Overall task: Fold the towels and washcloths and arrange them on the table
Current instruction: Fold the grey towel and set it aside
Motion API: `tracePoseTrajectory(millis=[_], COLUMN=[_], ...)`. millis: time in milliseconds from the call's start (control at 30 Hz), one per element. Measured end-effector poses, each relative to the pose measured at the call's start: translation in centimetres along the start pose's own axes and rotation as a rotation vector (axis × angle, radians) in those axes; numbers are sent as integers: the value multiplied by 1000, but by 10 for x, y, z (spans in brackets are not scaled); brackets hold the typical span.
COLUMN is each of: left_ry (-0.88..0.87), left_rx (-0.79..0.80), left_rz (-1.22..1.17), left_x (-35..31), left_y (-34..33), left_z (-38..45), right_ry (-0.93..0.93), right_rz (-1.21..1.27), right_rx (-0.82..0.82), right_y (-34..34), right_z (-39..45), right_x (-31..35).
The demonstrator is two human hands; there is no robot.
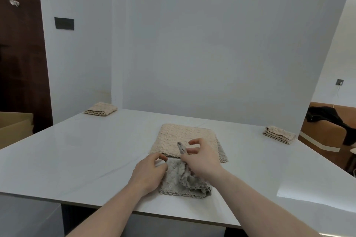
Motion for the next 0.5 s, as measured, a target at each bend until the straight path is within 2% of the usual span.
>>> tracePoseTrajectory(millis=[133,200,300,400,500], left_ry=[-31,-41,-46,-69,-110], left_rx=[-7,-9,-14,-11,26], left_rz=[-72,-95,-74,-66,-103], left_x=[-2,-1,-1,-2,-3], left_y=[1,1,0,-1,-1], left_z=[0,3,4,2,3], right_ry=[-10,13,102,183,247], right_rz=[63,78,43,-131,-306], right_rx=[103,95,-63,-228,-212], right_y=[-18,-17,0,19,20], right_z=[-2,-4,-9,-13,-14], right_x=[-8,-13,-18,-31,-50])
Point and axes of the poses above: each hand's wrist, its own z-axis towards the middle knuckle, its own y-axis out of the back of the hand, x = y × z, the point moved 5 cm from there along z, towards the middle knuckle, and after that the axes turned 15 degrees about -z, right-handed, at the moved point
